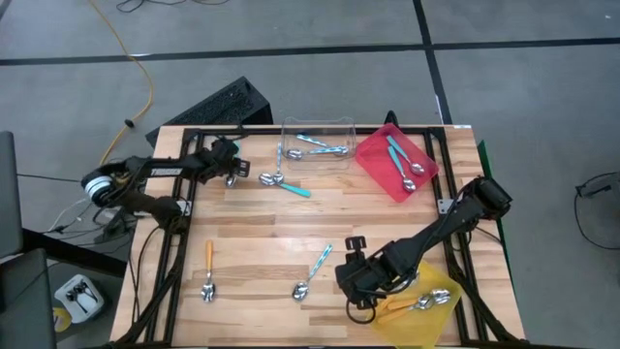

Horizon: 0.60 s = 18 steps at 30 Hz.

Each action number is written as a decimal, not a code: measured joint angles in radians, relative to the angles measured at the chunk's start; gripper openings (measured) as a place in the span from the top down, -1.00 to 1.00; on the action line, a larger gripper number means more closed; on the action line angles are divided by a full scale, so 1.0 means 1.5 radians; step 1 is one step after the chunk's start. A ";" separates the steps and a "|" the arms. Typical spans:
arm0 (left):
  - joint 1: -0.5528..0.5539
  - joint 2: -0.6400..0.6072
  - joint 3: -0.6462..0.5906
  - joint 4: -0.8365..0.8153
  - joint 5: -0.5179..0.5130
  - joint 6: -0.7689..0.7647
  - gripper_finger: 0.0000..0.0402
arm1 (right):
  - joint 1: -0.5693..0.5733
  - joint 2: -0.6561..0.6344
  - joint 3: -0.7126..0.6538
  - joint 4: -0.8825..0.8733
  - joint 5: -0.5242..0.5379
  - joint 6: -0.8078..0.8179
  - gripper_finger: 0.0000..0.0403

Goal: Sort silverware by color (type)
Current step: Put the blue spoon into the red bin

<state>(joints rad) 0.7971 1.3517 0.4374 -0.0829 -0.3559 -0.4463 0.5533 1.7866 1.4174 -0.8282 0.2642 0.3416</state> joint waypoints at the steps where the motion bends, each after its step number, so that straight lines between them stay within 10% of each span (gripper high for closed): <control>1: -0.002 0.013 0.000 0.004 -0.010 0.000 0.08 | 0.000 0.000 0.000 0.000 0.000 0.000 0.08; 9: -0.040 0.066 0.005 0.019 -0.065 -0.007 0.15 | 0.000 0.000 0.000 -0.001 0.000 0.003 0.08; 18: -0.045 0.069 0.005 0.020 -0.036 0.001 0.86 | 0.000 0.000 0.000 0.000 0.003 0.004 0.08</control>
<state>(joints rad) 0.7290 1.4551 0.4456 -0.0525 -0.4104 -0.4448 0.5540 1.7866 1.4170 -0.8284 0.2693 0.3472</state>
